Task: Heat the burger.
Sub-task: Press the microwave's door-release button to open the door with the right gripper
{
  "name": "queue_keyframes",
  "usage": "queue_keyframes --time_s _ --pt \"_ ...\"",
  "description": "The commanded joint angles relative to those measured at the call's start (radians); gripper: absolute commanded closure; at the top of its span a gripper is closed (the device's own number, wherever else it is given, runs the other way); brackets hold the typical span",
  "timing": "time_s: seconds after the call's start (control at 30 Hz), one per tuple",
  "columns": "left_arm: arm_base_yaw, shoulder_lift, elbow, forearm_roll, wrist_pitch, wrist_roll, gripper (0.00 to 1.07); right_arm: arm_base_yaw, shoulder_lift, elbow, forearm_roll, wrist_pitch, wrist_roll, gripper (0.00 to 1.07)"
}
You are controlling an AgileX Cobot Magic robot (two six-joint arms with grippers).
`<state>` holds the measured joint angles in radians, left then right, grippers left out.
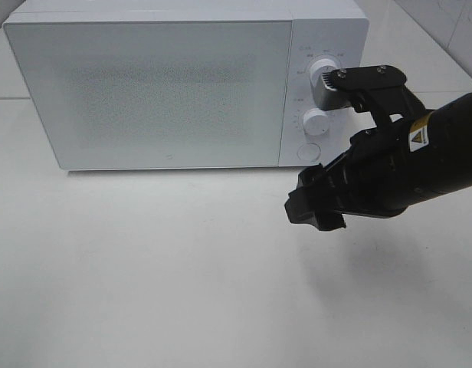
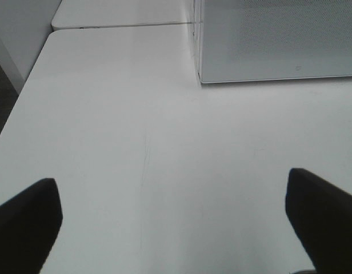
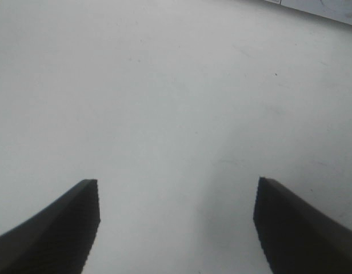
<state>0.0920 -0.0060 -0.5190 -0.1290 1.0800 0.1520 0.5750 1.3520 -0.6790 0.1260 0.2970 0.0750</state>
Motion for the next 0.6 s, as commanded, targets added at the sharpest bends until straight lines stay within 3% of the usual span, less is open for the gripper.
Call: queue_keyframes --time_s 0.03,0.6 --pt "0.002 -0.021 0.003 -0.005 -0.01 -0.004 0.07 -0.004 -0.066 -0.012 -0.076 0.127 -0.012 0.32" --pt "0.002 -0.021 0.003 -0.005 -0.01 -0.004 0.07 -0.004 -0.444 -0.012 -0.112 0.438 -0.019 0.32"
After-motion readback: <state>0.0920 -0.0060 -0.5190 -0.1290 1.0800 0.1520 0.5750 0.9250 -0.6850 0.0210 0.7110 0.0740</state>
